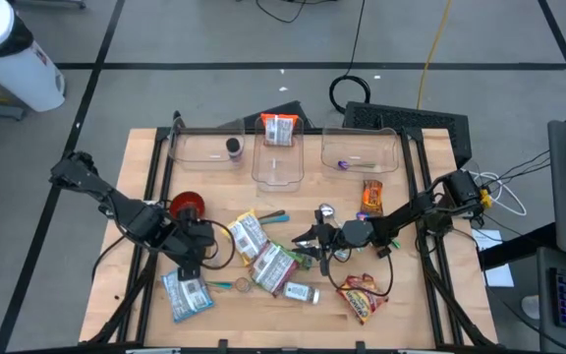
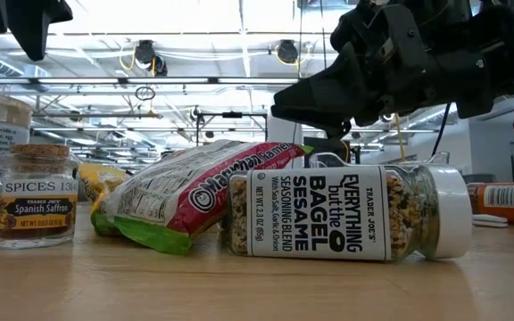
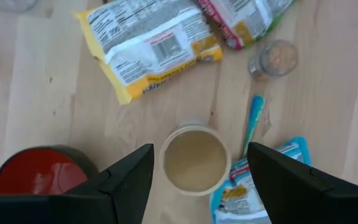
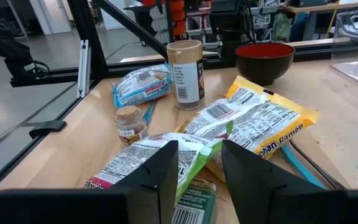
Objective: Pick & Place Food Item
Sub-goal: Put the golden seasoning bottle into the left transparent bin
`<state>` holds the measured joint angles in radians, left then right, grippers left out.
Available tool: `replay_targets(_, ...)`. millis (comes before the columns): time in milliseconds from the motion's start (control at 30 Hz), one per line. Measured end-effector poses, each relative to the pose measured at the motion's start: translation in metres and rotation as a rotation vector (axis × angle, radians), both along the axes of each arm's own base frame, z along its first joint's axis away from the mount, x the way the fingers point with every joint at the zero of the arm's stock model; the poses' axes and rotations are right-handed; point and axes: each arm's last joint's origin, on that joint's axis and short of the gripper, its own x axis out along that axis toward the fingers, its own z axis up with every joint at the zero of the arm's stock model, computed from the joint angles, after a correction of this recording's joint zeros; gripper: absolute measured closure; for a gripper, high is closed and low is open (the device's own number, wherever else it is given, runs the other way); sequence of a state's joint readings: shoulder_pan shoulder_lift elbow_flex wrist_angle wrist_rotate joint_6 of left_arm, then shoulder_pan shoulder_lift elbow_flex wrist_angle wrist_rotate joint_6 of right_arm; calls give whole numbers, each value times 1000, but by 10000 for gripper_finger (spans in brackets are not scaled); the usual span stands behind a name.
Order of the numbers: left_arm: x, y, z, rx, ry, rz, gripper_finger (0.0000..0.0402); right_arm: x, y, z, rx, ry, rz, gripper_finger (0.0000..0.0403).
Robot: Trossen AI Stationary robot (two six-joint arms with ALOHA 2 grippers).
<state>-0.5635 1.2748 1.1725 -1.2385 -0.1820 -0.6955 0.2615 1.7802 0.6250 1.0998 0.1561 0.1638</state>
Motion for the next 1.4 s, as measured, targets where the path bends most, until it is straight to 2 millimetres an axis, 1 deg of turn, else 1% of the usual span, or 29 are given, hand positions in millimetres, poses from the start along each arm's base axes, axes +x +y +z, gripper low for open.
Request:
replay_targets(133, -1, 3, -1, 9, 24, 23, 113, 0, 0, -1, -3, 14, 0, 289)
replay_targets(433, -1, 3, -1, 11, 21, 26, 19, 0, 0, -3, 0, 30, -1, 289)
replay_targets(500, -1, 3, -1, 18, 15, 28, 6, 0, 0, -3, -1, 31, -1, 289)
replay_targets(667, 0, 3, -1, 24, -4, 35, 14, -1, 0, -4, -2, 37, -1, 289)
replay_targets(733, 1, 2, -5, 21, -8, 35, 14, -1, 0, -4, -2, 37, -1, 289)
replay_targets(933, -2, 3, -27, 15, 56, 36, 3, -1, 0, -4, -2, 37, 0, 289)
replay_targets(1100, -4, 4, -46, 5, 87, 48, 9, -1, 0, -3, -2, 36, -1, 289)
replay_targets(1233, -3, 2, -51, -37, 76, 39, 7, -1, 0, -3, -2, 36, -1, 289)
replay_targets(1400, 0, -1, -51, -76, 58, 1, 10, -1, 0, -4, -2, 36, -1, 289)
